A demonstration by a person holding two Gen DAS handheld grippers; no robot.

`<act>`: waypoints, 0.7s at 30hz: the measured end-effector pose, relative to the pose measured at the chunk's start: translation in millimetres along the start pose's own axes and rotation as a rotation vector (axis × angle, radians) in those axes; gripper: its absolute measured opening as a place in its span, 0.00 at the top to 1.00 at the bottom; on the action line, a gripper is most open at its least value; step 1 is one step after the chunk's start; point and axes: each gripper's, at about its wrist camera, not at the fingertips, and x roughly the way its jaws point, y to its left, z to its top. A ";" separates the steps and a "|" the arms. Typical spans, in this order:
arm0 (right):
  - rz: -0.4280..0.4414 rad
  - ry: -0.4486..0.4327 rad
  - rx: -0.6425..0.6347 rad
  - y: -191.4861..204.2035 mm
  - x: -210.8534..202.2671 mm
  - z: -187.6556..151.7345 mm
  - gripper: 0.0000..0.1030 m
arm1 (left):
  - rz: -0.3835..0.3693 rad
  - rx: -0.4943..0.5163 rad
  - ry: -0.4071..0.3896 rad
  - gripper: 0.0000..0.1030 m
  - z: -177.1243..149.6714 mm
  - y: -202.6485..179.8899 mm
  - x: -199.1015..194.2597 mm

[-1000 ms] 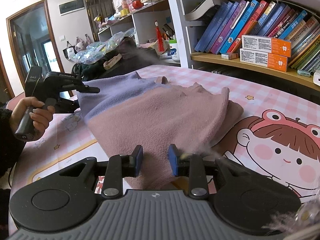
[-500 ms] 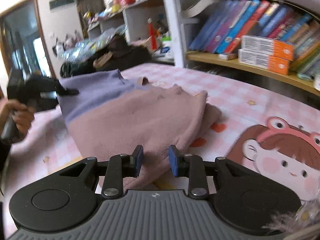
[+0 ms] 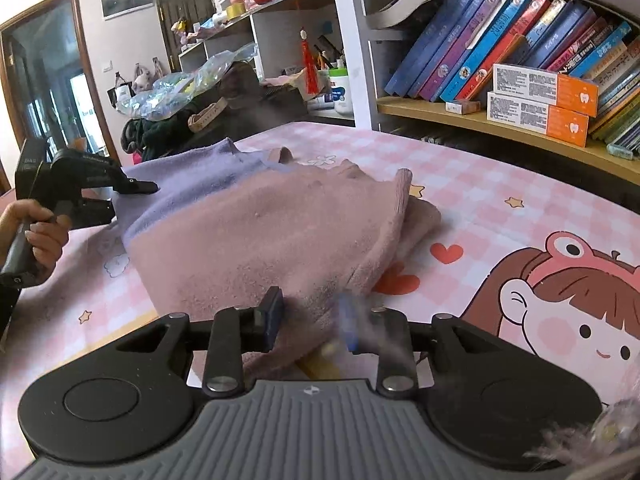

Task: Fold clothes
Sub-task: 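Grasp the lavender side with the left tool and lift it up, then fold the lavender side over the pink side with the left tool and release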

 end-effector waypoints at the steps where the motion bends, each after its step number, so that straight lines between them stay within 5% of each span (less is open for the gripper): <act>1: -0.003 -0.001 -0.005 1.3 -0.3 -0.1 0.72 | -0.003 0.034 -0.016 0.87 -0.4 -8.0 -3.4; 9: -0.020 -0.005 -0.024 4.2 0.4 0.6 0.71 | -0.147 0.436 -0.133 0.88 -25.6 -122.4 -41.6; 12: -0.014 -0.004 -0.016 2.6 0.3 0.7 0.71 | -0.206 0.728 -0.136 0.87 -68.4 -179.6 -53.5; 16: 0.004 -0.002 0.011 -3.0 0.8 1.3 0.71 | -0.132 1.245 0.030 0.74 -168.1 -221.9 -34.5; 18: 0.019 -0.001 0.036 -6.7 -0.2 0.6 0.71 | -0.088 1.371 0.101 0.69 -202.2 -218.4 -21.6; 21: 0.047 0.001 0.080 -13.7 -1.3 -0.1 0.71 | -0.065 1.440 0.147 0.44 -225.1 -213.2 -12.9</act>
